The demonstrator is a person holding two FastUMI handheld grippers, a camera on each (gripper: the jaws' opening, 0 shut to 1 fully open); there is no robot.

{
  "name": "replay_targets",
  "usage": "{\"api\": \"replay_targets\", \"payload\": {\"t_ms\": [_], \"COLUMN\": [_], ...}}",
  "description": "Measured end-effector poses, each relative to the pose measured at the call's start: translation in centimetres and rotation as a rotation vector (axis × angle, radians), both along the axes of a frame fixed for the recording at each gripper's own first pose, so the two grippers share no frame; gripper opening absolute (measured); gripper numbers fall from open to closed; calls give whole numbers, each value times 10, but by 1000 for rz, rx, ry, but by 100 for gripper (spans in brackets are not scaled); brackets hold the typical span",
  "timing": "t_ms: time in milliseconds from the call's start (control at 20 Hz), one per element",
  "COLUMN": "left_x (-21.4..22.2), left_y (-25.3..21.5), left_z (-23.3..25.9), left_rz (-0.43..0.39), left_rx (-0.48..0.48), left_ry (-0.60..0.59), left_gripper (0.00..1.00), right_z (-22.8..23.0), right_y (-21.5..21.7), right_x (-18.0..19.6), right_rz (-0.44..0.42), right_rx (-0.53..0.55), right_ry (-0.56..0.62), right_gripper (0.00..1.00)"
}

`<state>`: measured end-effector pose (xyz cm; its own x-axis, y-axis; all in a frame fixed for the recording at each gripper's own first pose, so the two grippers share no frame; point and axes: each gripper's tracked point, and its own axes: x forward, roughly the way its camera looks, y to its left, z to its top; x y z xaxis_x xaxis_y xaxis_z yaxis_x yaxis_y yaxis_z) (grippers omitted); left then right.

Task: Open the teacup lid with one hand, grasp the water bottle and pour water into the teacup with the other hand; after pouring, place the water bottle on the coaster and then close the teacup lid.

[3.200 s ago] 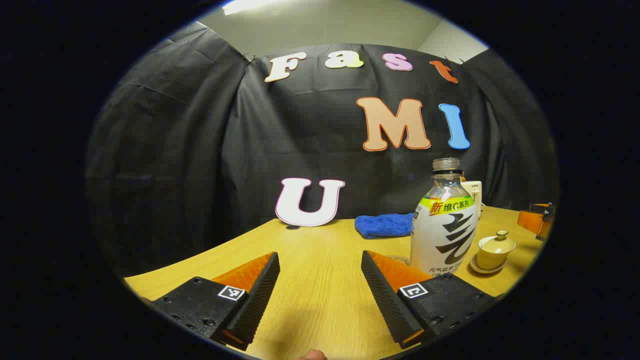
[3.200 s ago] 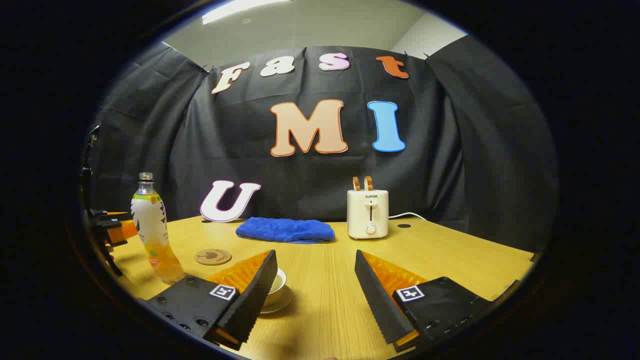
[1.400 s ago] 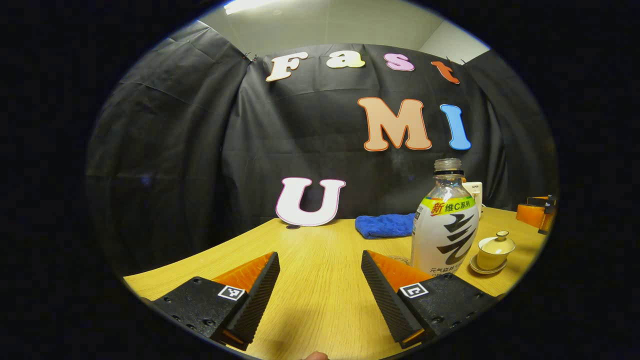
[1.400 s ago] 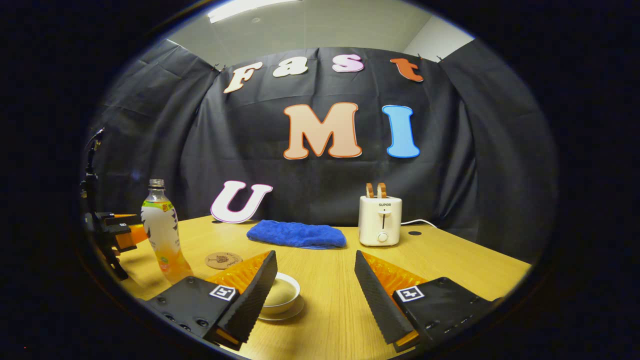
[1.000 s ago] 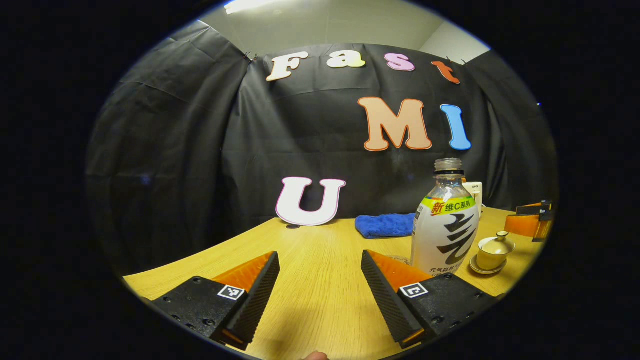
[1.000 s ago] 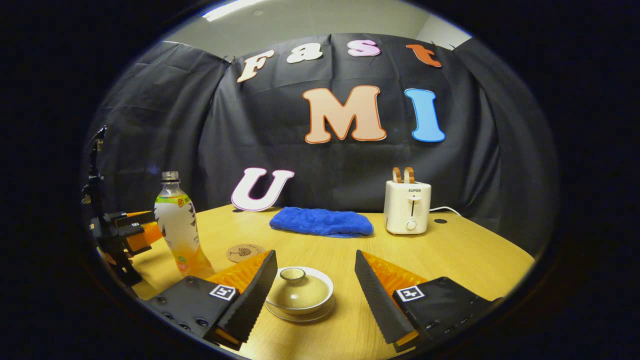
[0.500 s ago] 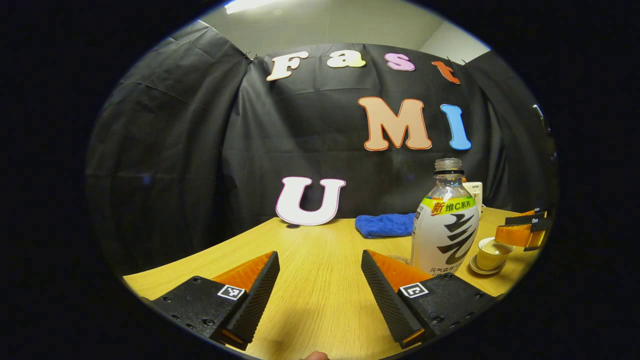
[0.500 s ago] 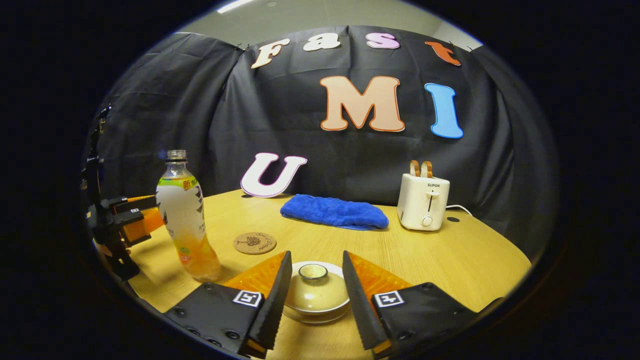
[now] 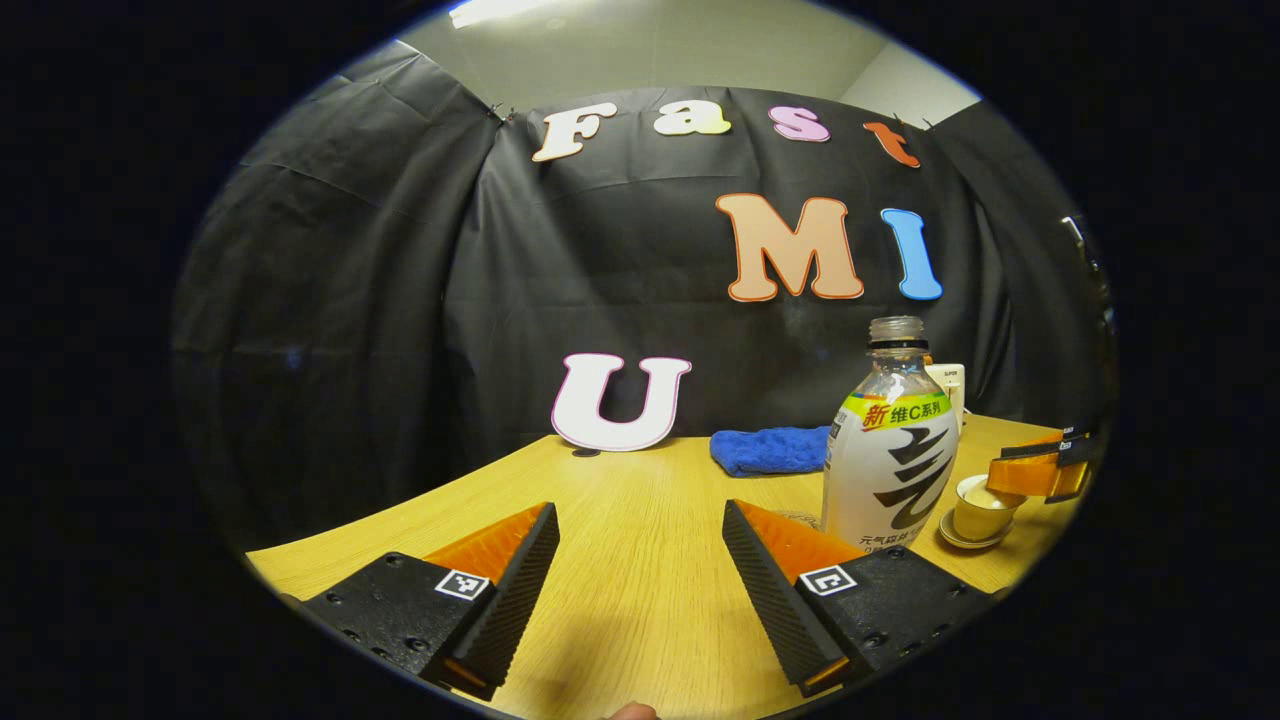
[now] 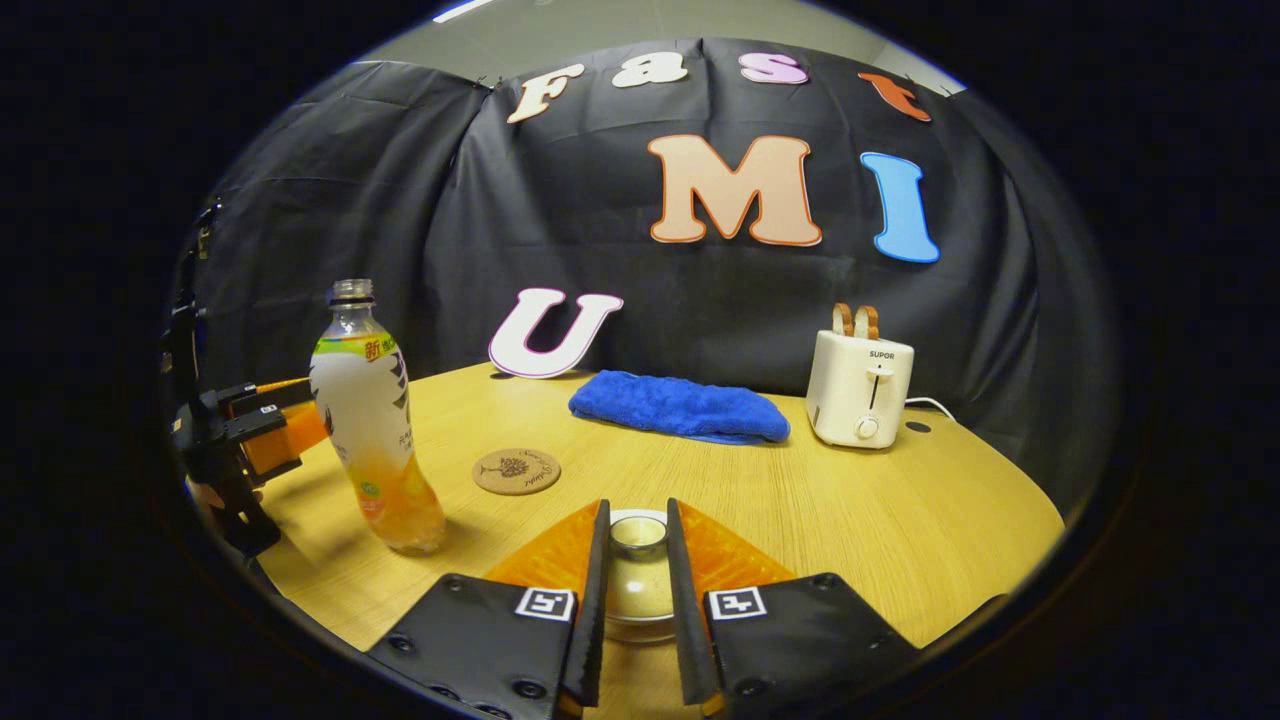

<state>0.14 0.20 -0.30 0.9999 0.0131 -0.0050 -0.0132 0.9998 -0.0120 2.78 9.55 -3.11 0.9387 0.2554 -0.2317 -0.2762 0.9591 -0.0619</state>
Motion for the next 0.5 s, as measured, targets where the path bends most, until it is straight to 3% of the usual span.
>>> {"api": "replay_targets", "payload": {"t_ms": [500], "left_x": [0], "left_y": [-1], "left_z": [0], "left_rz": [-1], "left_rx": [-1], "left_ry": [1], "left_gripper": [96], "right_z": [20], "right_y": [-4], "right_x": [-3], "right_rz": [-6], "right_rx": [21], "right_ry": [-58], "right_gripper": [33]}}
